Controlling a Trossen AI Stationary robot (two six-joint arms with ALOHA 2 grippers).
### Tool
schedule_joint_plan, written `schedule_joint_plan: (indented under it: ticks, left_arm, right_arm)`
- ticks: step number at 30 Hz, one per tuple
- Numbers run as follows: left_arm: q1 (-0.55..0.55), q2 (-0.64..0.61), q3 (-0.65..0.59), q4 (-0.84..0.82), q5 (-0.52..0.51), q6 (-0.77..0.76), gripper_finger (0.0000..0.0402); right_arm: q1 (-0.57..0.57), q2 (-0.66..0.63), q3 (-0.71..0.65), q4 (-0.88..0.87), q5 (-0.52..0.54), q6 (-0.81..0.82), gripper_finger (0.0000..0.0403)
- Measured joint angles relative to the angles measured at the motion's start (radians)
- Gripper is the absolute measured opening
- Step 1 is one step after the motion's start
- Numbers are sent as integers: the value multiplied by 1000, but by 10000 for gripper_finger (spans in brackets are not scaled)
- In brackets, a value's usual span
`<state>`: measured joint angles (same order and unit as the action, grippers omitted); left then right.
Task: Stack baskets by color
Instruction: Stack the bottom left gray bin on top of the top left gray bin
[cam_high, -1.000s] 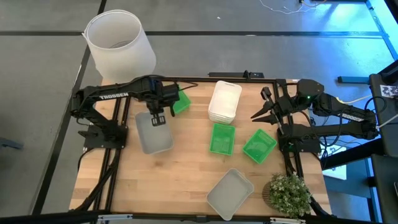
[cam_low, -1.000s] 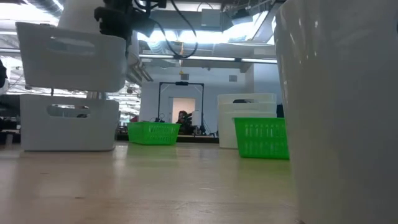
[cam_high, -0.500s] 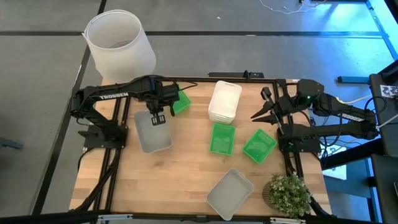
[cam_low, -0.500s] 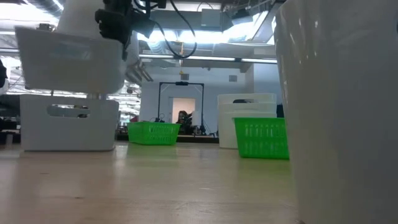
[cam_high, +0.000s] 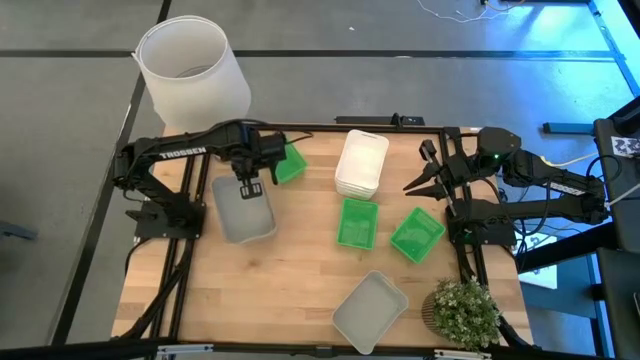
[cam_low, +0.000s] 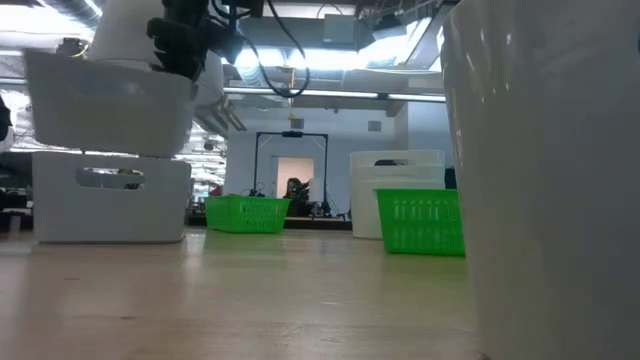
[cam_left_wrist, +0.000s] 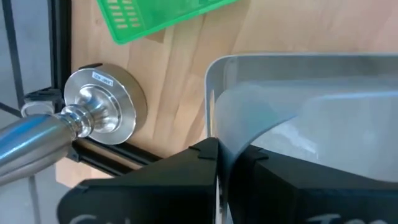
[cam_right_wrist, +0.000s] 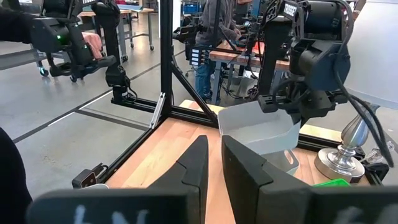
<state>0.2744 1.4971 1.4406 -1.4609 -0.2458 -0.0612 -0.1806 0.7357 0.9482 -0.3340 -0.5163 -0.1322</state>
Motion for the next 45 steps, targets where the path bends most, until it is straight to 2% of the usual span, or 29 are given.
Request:
schedule_joint_plan:
  ticks: [8,18,29,33,36,41,45]
  left_arm:
    - [15,1,0,18,-26,-20,0]
    - [14,2,0,34,0,16,1]
    - [15,2,0,34,-4,18,40]
    - [15,2,0,34,42,17,45]
    - [14,2,0,34,82,20,42]
    - [15,2,0,34,80,2,8]
    - [15,2,0,32,86,2,2]
  right_arm:
    - [0,0,0,0,0,0,48]
    - [0,0,0,0,0,-1,48]
    - [0,0,0,0,0,0,48]
    - [0,0,0,0,0,0,48]
    - [0,0,0,0,0,0,48]
    - [0,0,0,0,0,-2,48]
    - [0,0,0,0,0,-2,48]
